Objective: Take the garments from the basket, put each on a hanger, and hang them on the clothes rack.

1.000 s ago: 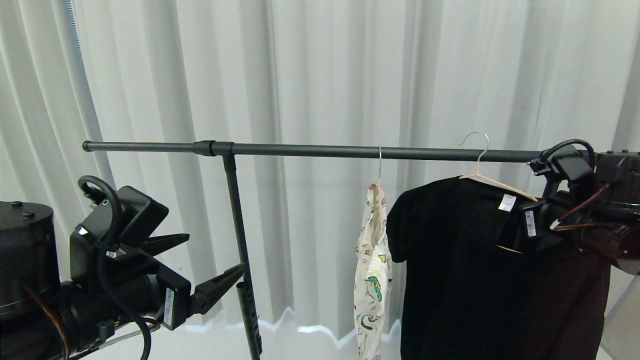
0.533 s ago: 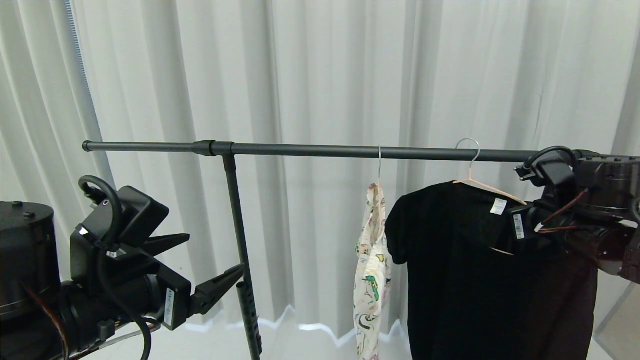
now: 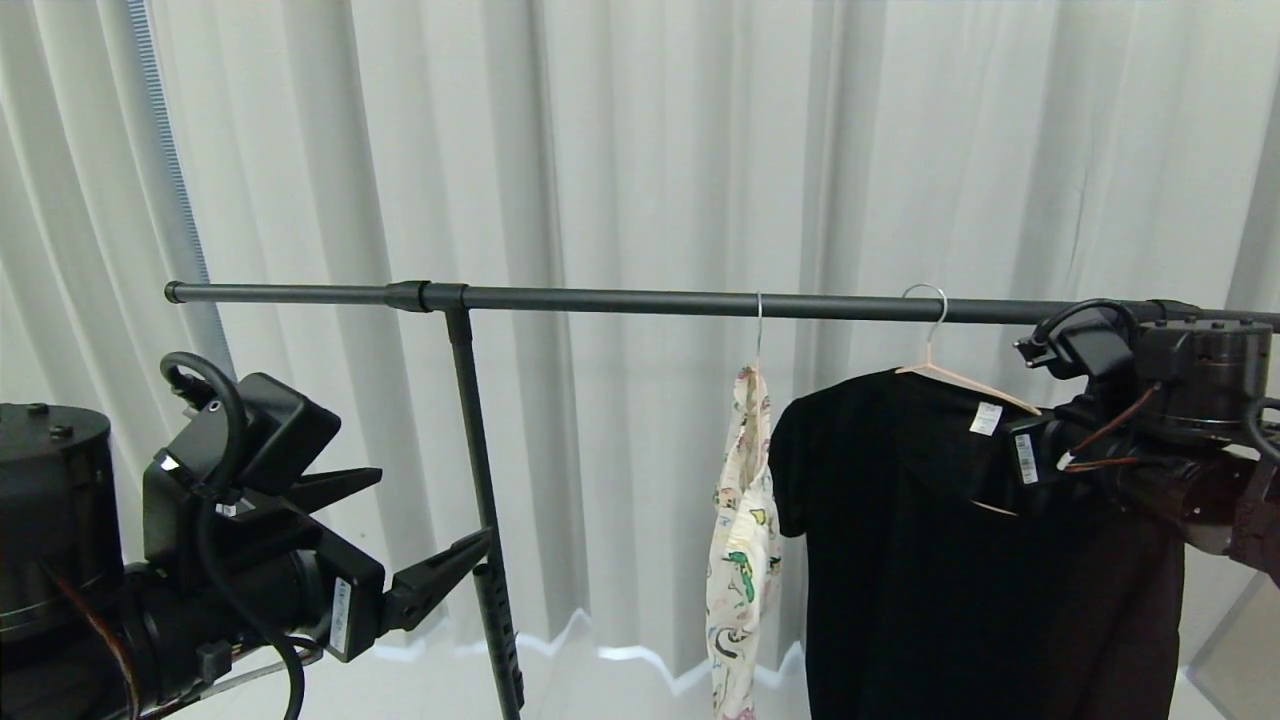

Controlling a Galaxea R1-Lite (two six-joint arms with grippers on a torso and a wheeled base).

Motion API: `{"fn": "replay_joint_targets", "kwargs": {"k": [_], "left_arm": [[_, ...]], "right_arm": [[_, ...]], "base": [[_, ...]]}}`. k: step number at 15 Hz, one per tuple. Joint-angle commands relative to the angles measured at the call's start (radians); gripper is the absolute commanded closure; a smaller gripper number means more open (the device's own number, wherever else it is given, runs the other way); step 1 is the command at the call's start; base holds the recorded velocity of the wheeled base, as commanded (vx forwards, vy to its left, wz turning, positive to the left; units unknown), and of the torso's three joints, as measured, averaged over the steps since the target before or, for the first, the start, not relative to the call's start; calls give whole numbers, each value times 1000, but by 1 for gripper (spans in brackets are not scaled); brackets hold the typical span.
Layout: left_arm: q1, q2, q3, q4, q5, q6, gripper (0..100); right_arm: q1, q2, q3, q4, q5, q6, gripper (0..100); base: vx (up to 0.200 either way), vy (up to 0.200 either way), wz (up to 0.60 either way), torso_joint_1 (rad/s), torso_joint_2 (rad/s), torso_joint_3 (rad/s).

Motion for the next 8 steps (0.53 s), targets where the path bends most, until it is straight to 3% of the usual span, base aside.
{"fn": "replay_joint_targets", "kwargs": {"k": [1,2,8], "left_arm": [[0,0,0,0,0,0,0],[0,0,0,0,0,0,0],[0,0,0,0,0,-1,0]], "right_arm": [[2,-1,1,0,0,1,100],[2,-1,2,0,0,1,0],[25,-6,7,0,0,1,0]], "base": [[0,0,0,0,0,0],[0,0,0,0,0,0],[0,0,0,0,0,0]]}}
